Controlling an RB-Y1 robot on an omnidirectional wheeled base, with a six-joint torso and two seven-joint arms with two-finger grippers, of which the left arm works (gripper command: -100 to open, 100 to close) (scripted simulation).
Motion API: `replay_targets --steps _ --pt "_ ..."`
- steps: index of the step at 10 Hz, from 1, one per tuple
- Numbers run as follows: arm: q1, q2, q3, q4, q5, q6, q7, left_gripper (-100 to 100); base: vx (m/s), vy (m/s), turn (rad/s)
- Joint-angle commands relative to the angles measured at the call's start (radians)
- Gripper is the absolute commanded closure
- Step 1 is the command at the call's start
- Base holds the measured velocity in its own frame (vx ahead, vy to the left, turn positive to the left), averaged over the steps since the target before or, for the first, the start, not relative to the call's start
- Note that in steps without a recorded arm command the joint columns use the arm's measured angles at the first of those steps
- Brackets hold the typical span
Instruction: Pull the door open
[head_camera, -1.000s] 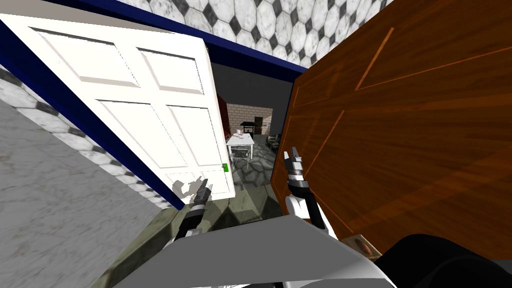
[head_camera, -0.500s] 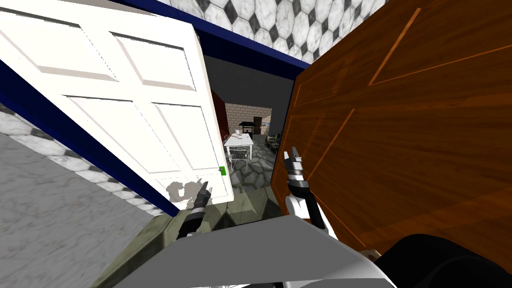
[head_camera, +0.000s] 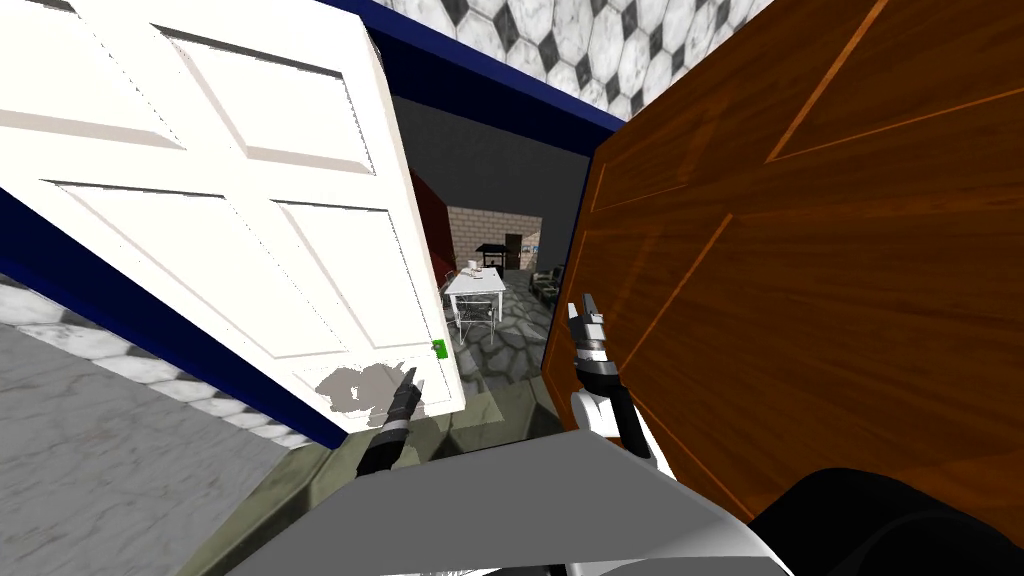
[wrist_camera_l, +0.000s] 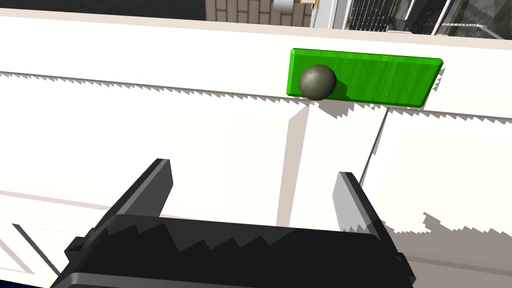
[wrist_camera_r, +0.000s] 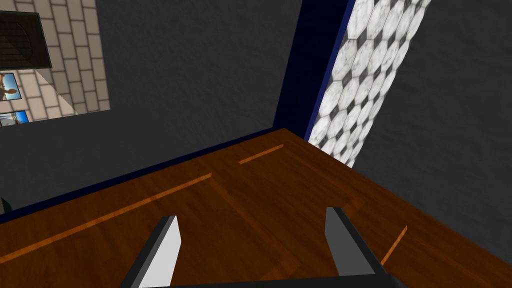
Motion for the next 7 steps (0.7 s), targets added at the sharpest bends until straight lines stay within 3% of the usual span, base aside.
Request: replay_targets --steps 1,7 --pt "-0.005 0.000 0.001 0.032 -0.001 -0.006 0.001 -100 0.164 0.008 -0.048" --pt "-0.026 0.004 0.004 0.135 -0.001 -0.032 0.006 -100 0.128 0.001 -0.031"
